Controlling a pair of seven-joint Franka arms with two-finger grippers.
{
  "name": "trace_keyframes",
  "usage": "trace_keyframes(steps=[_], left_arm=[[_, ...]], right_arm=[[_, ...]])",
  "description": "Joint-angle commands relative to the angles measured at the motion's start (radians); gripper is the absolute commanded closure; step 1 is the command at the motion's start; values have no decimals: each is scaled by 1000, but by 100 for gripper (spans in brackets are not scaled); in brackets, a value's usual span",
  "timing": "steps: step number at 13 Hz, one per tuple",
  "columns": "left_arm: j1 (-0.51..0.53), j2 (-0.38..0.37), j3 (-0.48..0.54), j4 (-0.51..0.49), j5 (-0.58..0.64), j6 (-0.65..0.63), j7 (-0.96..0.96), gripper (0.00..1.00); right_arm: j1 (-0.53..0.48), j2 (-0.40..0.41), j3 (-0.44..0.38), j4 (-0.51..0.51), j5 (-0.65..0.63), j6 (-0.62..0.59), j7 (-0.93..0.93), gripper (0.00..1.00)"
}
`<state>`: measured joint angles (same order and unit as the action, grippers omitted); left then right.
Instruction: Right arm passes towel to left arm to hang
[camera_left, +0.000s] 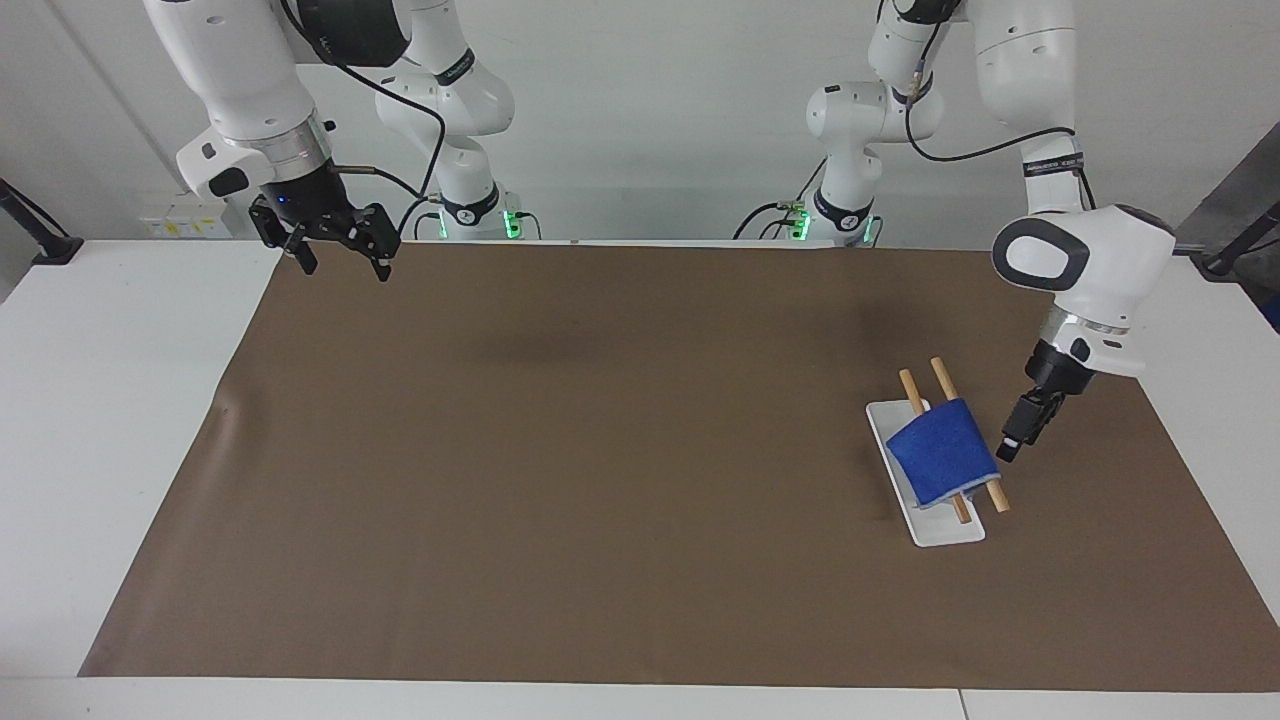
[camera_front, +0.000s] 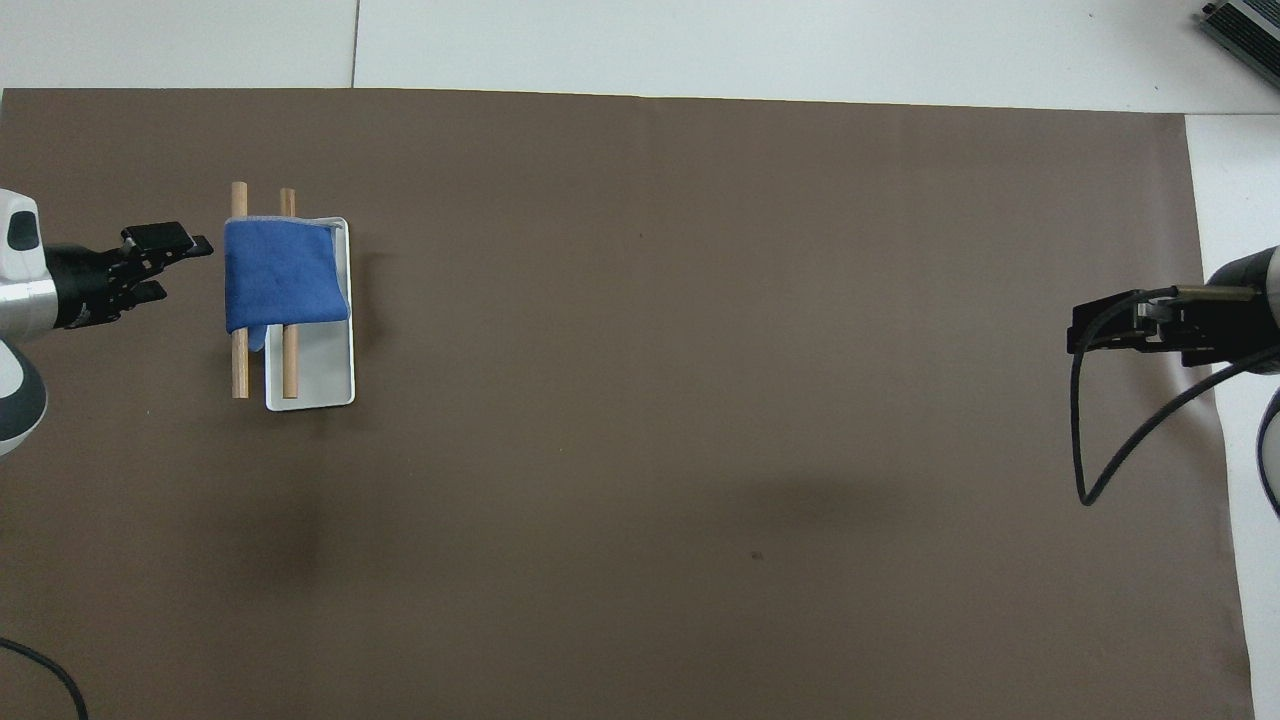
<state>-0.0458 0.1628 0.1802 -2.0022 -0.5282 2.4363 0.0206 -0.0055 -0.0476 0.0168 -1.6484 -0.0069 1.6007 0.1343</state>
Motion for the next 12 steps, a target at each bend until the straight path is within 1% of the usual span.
trace_keyframes(steps=[1,2,4,8,10,12], left_arm=[[3,7,28,139,187,-202,-5,8],[3,9,33,193,239,-273,-7,8],[3,1,38,265,286,-380,-7,8],[3,-20,38,428,413,-647,-13,9],[-3,-57,33,464,416,-744,-22,9],[-9,-101,12,464,436,-801,-27,9]], right_arm=[[-2,-15,5,-10,-11,2,18,0],[-2,-15,5,-10,-18,1,18,0],[-1,-15,5,-10,-24,2,18,0],[-1,-6,5,10,-24,-1,61,0],[5,-6,5,12,-27,-2,64,0],[7,-6,6,15,-51,-4,64,0]])
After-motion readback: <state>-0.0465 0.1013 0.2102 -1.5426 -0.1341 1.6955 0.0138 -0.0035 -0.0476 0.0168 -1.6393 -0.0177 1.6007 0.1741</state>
